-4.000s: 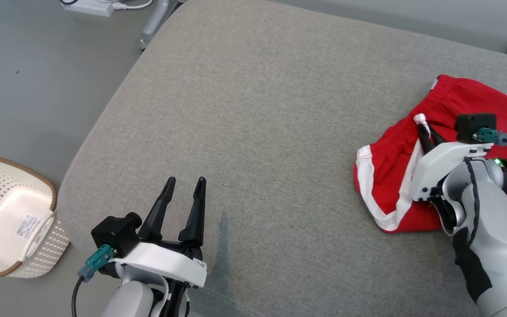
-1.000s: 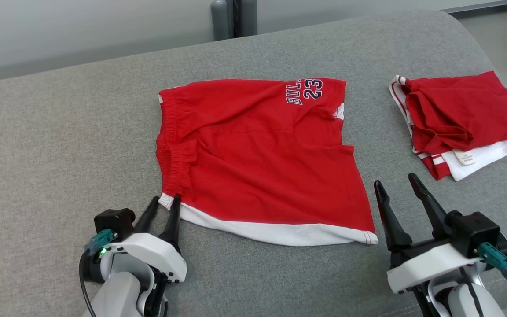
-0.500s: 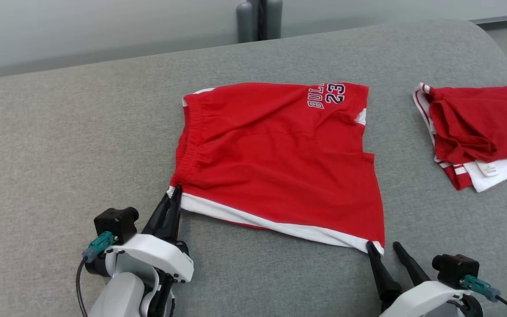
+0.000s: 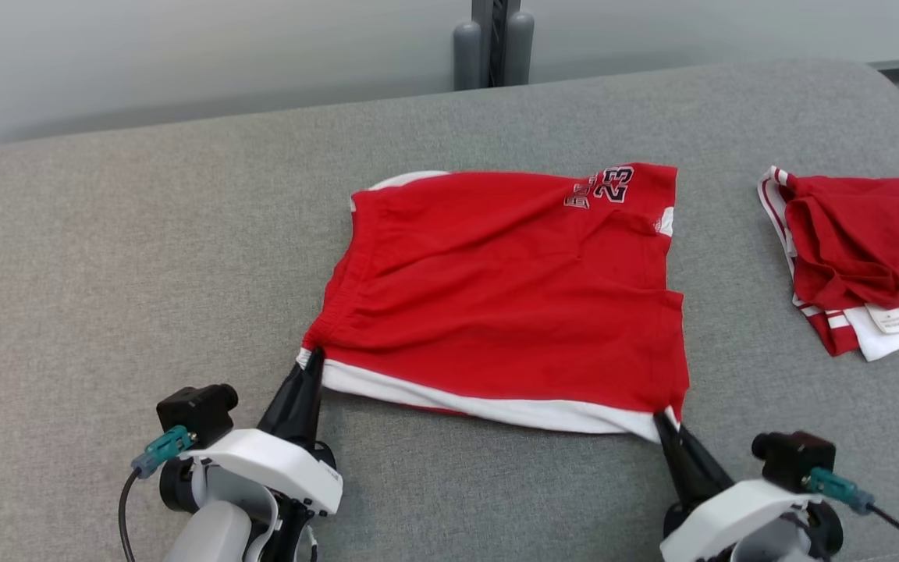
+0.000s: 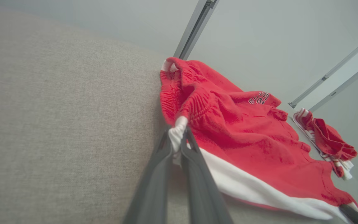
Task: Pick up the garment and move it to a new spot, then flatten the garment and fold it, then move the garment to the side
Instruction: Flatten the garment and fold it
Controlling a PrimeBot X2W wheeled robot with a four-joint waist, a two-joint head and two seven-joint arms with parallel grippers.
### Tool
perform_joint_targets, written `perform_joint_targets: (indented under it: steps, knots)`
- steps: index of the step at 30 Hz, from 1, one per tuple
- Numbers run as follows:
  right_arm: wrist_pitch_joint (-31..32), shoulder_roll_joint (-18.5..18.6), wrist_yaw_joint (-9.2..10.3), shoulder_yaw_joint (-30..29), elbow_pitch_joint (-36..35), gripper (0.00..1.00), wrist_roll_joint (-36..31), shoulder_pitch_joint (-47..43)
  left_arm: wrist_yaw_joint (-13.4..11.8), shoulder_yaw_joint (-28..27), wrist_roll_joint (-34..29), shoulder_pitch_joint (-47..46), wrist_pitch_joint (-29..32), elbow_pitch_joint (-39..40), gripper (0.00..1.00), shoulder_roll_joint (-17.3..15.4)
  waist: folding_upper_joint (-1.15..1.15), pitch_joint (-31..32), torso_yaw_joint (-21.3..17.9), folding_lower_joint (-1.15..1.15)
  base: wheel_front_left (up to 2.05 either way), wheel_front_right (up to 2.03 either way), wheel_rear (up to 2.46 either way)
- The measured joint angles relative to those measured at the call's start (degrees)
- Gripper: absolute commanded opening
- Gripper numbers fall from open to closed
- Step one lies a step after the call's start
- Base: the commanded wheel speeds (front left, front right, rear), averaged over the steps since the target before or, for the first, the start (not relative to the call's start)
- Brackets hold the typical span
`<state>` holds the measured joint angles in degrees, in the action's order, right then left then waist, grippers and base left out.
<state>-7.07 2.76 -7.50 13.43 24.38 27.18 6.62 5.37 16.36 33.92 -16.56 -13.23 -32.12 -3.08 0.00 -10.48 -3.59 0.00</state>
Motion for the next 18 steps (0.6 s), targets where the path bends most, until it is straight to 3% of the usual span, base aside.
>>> perform_joint_targets:
  steps: [9,15,18]
  knots:
    - [2.77,0.04,0.0,-3.35,-12.77,0.0,-2.63,4.67,1.63,0.69,8.73,1.42,7.08,8.98,0.0,-0.44,0.0,3.98,0.94,0.0,0.0,0.0,0.0]
    - [3.31,0.02,0.0,-5.71,-21.13,0.0,-2.78,8.09,1.62,1.09,11.65,1.38,13.97,18.93,0.0,-2.86,0.0,6.17,2.05,0.0,0.0,0.0,0.0]
    - [4.87,0.0,0.0,-6.69,-24.39,0.0,-3.02,9.66,0.27,0.04,14.23,0.81,18.01,24.84,0.0,-3.39,0.0,6.91,2.71,0.0,0.0,0.0,0.0]
